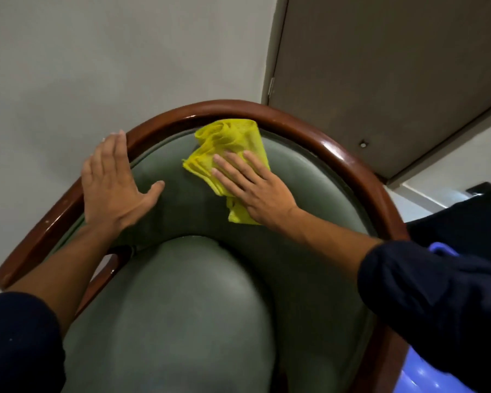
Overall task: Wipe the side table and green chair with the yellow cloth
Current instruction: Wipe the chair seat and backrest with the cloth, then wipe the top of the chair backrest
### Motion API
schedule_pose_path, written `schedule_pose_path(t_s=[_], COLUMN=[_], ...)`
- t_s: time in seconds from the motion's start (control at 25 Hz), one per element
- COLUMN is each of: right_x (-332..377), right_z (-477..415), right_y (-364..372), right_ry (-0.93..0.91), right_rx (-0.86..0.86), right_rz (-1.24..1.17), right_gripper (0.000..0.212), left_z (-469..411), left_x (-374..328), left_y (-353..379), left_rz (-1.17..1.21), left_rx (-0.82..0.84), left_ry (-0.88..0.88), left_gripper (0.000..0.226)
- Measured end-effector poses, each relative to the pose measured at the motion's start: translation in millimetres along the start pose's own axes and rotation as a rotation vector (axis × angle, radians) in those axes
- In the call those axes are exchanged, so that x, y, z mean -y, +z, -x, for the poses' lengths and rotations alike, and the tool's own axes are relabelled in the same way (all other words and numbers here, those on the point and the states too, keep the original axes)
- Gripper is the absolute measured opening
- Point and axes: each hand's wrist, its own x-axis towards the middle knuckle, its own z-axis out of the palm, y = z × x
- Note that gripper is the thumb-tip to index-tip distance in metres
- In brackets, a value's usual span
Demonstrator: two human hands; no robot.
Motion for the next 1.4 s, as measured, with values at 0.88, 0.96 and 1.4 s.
schedule_pose_path(t_s=[0.88, 0.96, 1.4], right_x=[177, 190, 100], right_z=[209, 218, 389], right_y=[-271, -281, -218], right_ry=[1.234, 1.261, 1.297], right_rx=[0.455, 0.412, -0.341], right_rz=[-2.235, -2.434, -3.023], right_gripper=[0.031, 0.036, 0.087], left_z=[350, 354, 325], left_x=[-114, -116, -262], left_y=[-202, -221, -243], left_rz=[0.761, 0.654, 1.237], left_rx=[0.443, 0.289, 0.337], left_ry=[-0.359, -0.319, -0.245], left_gripper=[0.062, 0.033, 0.016])
